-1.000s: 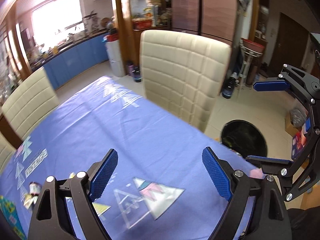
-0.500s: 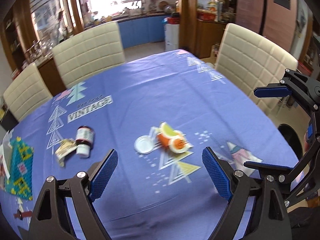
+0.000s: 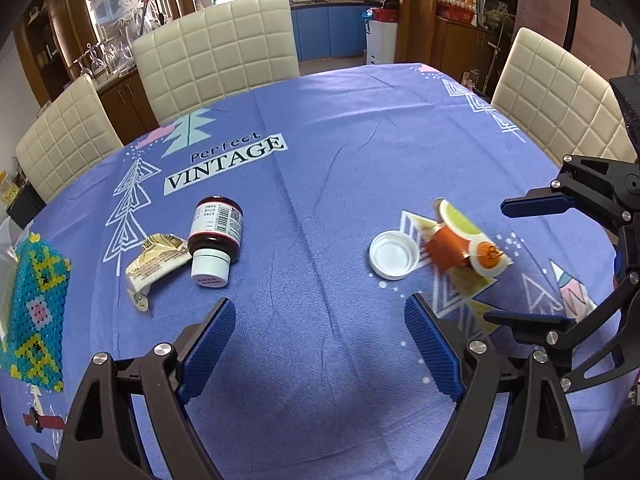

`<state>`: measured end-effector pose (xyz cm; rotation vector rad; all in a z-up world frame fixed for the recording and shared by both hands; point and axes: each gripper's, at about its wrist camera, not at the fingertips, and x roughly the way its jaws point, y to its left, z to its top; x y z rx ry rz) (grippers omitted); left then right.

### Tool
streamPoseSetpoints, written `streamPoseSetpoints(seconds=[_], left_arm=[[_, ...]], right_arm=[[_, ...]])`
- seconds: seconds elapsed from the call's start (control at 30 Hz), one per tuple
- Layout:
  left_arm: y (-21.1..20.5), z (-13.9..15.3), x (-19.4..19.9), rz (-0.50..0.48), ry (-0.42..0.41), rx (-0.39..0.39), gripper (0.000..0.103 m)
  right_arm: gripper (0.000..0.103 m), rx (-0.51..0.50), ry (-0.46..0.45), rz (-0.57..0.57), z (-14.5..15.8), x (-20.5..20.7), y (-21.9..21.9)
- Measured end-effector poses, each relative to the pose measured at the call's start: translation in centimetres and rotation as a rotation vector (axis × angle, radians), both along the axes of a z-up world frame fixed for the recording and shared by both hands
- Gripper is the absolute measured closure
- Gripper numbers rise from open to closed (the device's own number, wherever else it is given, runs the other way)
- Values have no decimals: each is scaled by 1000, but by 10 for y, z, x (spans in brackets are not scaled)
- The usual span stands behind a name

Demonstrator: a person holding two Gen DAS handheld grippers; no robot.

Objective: Collect trash
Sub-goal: 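Grasp the orange-white paper cup with the right gripper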

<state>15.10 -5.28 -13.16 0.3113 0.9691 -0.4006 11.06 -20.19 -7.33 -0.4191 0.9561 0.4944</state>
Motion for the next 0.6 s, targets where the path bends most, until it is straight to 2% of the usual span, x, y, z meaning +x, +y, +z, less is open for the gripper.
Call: streamPoseSetpoints(seconds=[0.1,0.13,0.2,0.27,0.6], left_arm=[[-2,-13,5,-11,30,-3,19],[-4,-16,6,-15,38,-6,19],[-8,-22,9,-27,51,-10,19],[-14,-25,12,-36,59,-13,19],[-52,-34,28,-100,81,-41,19]], right_arm=[[39,3,27,1,-12,10,1],[45,0,37,2,-16,14,1],[64,-7,54,2,-22,20,0],[71,-13,53,-1,-24,22,-2],[74,-34,26,-54,-22,27,-33]])
